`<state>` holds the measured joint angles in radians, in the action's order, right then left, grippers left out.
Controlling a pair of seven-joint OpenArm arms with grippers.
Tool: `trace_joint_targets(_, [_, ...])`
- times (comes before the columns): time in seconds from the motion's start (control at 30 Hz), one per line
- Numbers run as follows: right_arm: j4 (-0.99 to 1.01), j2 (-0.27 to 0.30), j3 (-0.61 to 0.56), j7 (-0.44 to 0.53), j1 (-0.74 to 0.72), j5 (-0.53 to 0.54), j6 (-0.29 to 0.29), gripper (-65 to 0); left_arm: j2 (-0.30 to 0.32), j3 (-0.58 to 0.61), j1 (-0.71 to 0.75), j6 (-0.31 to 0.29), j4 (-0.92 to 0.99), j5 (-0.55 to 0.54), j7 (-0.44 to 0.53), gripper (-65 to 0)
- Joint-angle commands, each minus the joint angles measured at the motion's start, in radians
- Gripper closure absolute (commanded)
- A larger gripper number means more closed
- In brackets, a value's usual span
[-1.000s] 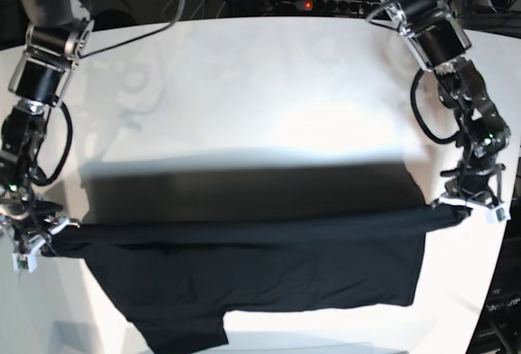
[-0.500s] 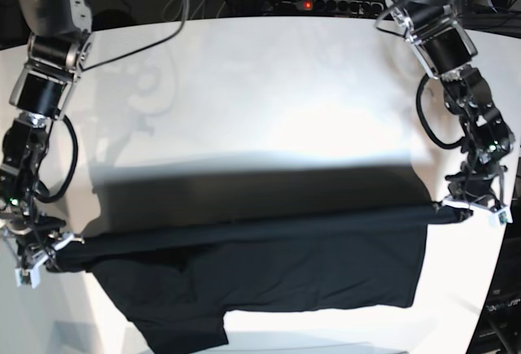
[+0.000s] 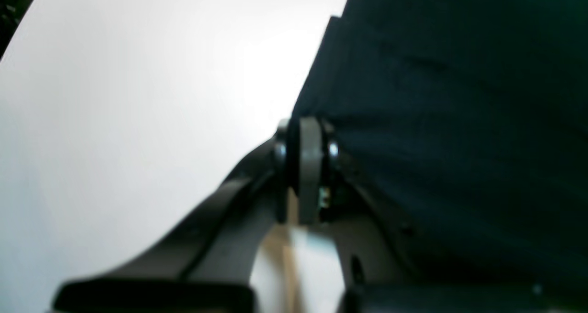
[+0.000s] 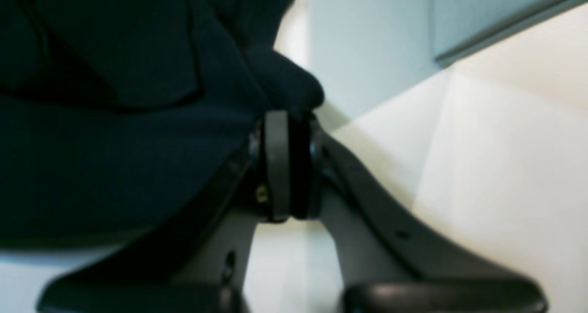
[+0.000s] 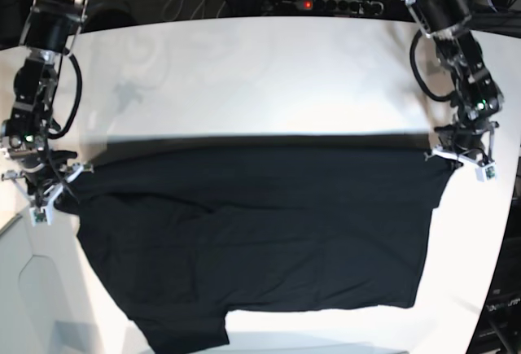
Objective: Fold the T-shirt properly
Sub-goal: 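Drag the shirt toward the robot with both grippers, then release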
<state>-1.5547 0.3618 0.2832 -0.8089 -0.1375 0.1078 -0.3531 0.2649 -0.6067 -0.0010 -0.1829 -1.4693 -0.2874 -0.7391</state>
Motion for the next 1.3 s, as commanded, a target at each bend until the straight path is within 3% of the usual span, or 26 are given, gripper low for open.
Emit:
trace_joint_targets(0.0, [-0.051,0.019,0.012,0.035,-0.035,-0.001,0.004,0.0,0.021,-0.023,-0.015,0.007,-0.049,0.001,0.031,0.0])
trace_joint_targets(0.2, [-0.146,0.019,0.050,0.027,-0.026,-0.004,0.004,0.0,0.021,-0.126,-0.017,0.006,-0.167,0.000,-0.010,0.0])
trace_joint_targets(0.37, [-0.137,0.024,0.060,0.035,0.065,-0.003,0.004,0.0,0.020,-0.146,0.012,0.006,-0.176,0.000,-0.060,0.0])
trace_joint_targets(0.9, [-0.160,0.016,0.061,0.039,0.345,-0.001,0.004,0.0,-0.003,-0.154,0.232,0.006,-0.175,0.000,-0.052,0.0])
trace_joint_targets(1.0, [-0.186,-0.014,0.064,0.090,0.407,-0.007,0.004,0.0,-0.029,-0.155,0.281,0.006,-0.176,0.000,-0.052,0.0])
trace_joint_targets(1.27, [-0.208,-0.031,0.089,0.165,0.568,-0.007,0.004,0.0,-0.086,-0.152,0.381,0.006,-0.176,0.000,-0.052,0.0])
